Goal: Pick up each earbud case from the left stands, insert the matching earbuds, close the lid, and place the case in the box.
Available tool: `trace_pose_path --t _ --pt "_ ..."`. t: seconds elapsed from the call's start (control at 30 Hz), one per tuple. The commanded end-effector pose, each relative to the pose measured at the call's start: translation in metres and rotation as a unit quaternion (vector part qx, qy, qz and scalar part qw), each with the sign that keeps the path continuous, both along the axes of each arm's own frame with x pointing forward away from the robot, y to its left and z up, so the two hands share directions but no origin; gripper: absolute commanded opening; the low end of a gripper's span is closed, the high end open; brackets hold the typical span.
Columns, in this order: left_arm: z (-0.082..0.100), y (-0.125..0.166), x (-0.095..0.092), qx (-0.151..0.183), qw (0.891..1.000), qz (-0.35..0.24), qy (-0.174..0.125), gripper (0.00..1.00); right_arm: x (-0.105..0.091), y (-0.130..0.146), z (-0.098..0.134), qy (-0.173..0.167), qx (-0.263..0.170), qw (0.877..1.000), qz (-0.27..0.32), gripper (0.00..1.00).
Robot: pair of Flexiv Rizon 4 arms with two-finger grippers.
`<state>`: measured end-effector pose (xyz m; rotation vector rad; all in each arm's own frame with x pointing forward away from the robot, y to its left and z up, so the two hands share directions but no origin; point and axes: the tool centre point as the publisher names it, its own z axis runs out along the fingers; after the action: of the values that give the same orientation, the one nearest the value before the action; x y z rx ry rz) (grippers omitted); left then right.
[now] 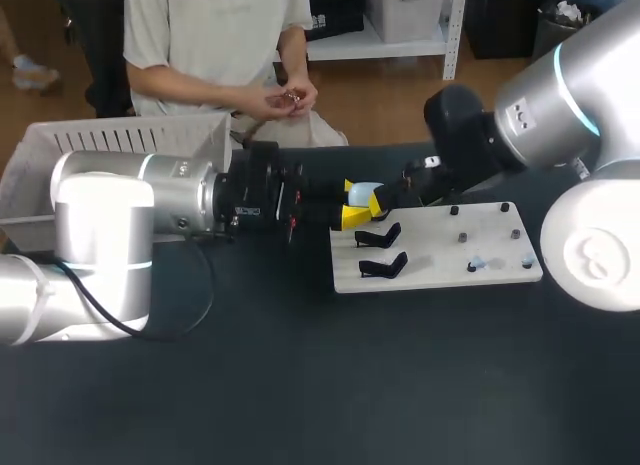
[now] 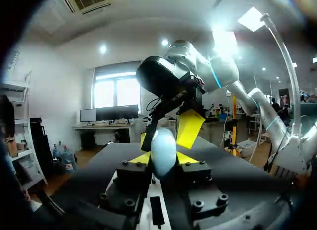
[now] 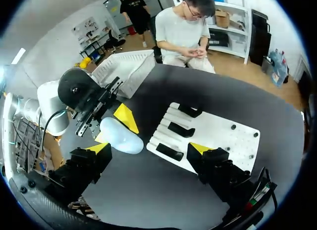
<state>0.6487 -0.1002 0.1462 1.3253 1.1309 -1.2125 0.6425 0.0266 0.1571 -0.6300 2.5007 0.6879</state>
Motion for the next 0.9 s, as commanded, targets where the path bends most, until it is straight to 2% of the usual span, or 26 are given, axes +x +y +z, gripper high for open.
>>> trace_pose_path --t 0.03,0.27,0.47,0.57,0.63,0.67,0.77,0.8,0.9 --pt "0.000 0.000 0.001 0.000 1.000 -0.001 0.000 0.00 0.003 -0.001 0.001 -0.002 -0.001 1.000 -0.010 1.00" --pt "0.000 0.000 0.001 0.000 1.000 -0.001 0.000 0.00 0.010 -0.006 0.007 -0.013 0.003 1.000 -0.026 1.00" --pt "0.000 0.000 0.001 0.000 1.000 -0.001 0.000 0.00 0.018 -0.020 0.028 -0.048 0.000 0.998 -0.042 1.00" --pt "0.000 0.000 0.001 0.000 1.000 -0.001 0.000 0.00 0.023 -0.038 0.038 -0.079 -0.042 0.995 -0.053 1.00" --pt "0.000 0.000 0.001 0.000 1.000 -0.001 0.000 0.00 0.026 -0.053 0.041 -0.099 -0.097 0.989 -0.060 1.00" --pt "0.000 0.000 0.001 0.000 1.000 -0.001 0.000 0.00 0.027 -0.059 0.041 -0.100 -0.110 0.987 -0.062 1.00" --pt "0.000 0.000 0.001 0.000 1.000 -0.001 0.000 0.00 0.028 -0.083 0.038 -0.089 -0.165 0.980 -0.067 1.00" --pt "0.000 0.000 0.001 0.000 1.000 -0.001 0.000 0.00 0.028 -0.094 0.035 -0.081 -0.188 0.977 -0.068 1.00" --pt "0.000 0.000 0.001 0.000 1.000 -0.001 0.000 0.00 0.026 -0.117 0.025 -0.045 -0.219 0.971 -0.082 1.00"
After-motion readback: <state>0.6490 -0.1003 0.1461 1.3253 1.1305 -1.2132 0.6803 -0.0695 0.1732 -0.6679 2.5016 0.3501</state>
